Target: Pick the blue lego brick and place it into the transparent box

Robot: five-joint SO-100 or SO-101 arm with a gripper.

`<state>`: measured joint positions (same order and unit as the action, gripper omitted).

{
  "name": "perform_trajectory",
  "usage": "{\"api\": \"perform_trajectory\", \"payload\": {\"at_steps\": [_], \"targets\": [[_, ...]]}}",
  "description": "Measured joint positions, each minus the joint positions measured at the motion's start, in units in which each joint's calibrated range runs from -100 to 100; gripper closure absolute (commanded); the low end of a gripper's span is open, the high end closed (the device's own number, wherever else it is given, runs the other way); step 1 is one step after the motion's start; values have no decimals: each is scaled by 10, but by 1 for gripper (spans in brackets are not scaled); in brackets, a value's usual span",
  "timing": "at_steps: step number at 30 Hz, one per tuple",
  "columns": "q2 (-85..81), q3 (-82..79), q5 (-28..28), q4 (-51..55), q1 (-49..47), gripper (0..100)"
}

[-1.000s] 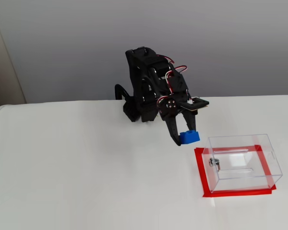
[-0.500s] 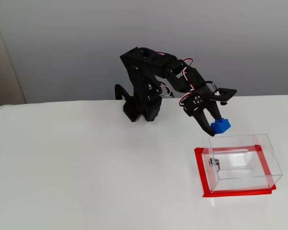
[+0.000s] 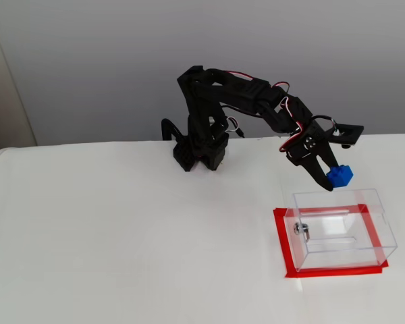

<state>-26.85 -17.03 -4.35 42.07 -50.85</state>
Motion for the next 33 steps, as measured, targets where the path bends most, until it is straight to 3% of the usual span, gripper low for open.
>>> {"api": "perform_trajectory", "payload": {"at_steps": [15,30,33], "targets": [[117,62,0,0,-4,90],[121,63,0,0,-4,90],[121,64,0,0,-4,86]]}}
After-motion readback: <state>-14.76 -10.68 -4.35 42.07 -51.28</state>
